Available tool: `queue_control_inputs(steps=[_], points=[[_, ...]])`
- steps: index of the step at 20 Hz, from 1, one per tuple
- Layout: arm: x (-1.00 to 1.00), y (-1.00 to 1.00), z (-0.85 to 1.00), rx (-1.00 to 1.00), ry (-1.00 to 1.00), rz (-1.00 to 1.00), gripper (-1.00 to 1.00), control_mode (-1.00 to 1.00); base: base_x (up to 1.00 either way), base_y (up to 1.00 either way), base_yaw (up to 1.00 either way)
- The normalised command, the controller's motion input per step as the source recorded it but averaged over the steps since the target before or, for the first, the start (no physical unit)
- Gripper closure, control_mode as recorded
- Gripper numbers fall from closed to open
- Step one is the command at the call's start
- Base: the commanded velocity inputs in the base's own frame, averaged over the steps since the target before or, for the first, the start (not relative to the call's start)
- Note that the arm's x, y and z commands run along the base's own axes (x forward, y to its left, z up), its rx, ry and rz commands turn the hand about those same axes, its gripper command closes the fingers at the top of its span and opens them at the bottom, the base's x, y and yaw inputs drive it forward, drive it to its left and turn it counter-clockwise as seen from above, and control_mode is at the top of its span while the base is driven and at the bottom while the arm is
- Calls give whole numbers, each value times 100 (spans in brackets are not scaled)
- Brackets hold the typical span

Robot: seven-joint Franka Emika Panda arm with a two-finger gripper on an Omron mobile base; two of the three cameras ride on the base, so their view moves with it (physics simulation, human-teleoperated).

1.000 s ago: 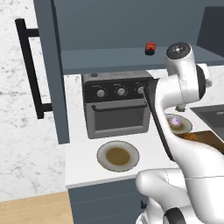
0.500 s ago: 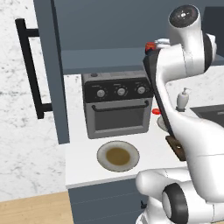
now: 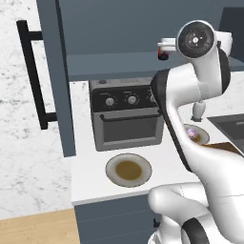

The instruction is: From the different types of pastries on the counter, select a croissant and place it on the cutting board. Then retrieve a jar of jam from the cabinet and place it alongside the croissant on the cutting board.

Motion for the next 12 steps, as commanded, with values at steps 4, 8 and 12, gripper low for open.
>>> queue_control_inputs(steps=[4, 8, 12], points=[[0, -1, 0, -19, -22, 33, -100, -100, 0, 0, 0], [1, -13, -4, 1, -5, 6, -100, -100, 0, 0, 0], [10, 4, 1, -1, -2, 2, -100, -100, 0, 0, 0]])
